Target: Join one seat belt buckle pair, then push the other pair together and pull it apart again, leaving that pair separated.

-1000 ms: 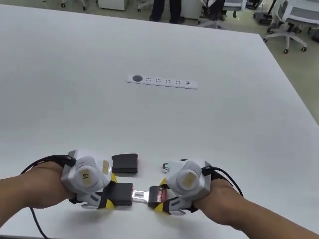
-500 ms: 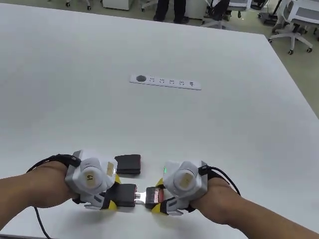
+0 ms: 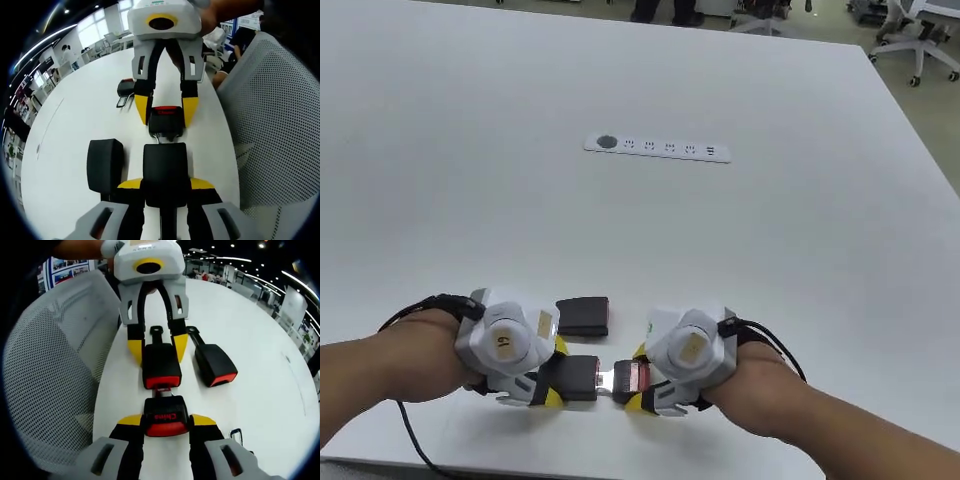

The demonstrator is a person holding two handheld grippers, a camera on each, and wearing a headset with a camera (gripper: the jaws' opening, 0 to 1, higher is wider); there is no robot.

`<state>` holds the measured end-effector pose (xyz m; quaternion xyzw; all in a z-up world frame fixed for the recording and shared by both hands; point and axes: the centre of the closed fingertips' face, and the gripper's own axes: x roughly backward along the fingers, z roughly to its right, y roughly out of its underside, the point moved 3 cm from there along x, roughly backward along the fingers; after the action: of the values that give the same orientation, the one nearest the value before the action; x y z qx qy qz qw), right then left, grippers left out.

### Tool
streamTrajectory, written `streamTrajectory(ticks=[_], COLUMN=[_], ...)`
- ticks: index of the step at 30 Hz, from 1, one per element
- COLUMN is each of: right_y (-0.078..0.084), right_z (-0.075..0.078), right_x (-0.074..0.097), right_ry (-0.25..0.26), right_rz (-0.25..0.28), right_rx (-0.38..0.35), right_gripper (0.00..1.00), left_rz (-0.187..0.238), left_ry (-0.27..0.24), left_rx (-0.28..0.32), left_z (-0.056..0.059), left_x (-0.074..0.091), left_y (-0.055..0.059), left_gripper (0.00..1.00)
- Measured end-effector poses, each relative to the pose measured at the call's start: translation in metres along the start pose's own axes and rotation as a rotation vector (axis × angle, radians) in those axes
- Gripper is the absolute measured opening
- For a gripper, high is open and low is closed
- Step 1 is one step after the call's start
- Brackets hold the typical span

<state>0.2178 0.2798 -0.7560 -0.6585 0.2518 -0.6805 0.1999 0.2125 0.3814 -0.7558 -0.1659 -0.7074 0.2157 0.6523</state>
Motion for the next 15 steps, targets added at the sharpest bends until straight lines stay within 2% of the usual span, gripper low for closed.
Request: streamTrajectory(ticks=[5,6,7,8,15], right_y=[-0.006,-0.008,-0.003,-0.005,-0.009], right_z=[-0.002,-0.004,-0.007,-0.002,-0.004], right_x=[-0.007,-0.007,-0.006,-0.010,-0.007], right_ry=[0.003,0.006,0.001,0.009,0.021], right_rz=[0.000,0.009,-0.014,-0.001,0.003], right_rx=[-0.005,-0.017,-0.060,-0.021,-0.029], right_gripper=[0.30,0.30,0.30,0.30,0.31], left_rz=[-0.008,-0.011,-0.020,-0.009,-0.011], left_ry=[0.003,0.002,0.004,0.004,0.006], left_rx=[-0.009,-0.009,-0.006,0.005,0.009], left_z=[-0.001,-0.001,-0.001,-0.001,-0.003], left_x=[0.000,0.000,0.001,0.001,0.000], left_y=[-0.001,-0.001,0.001,0.001,0.000], left_gripper=[0.31,0.31,0.31,0.31,0.32])
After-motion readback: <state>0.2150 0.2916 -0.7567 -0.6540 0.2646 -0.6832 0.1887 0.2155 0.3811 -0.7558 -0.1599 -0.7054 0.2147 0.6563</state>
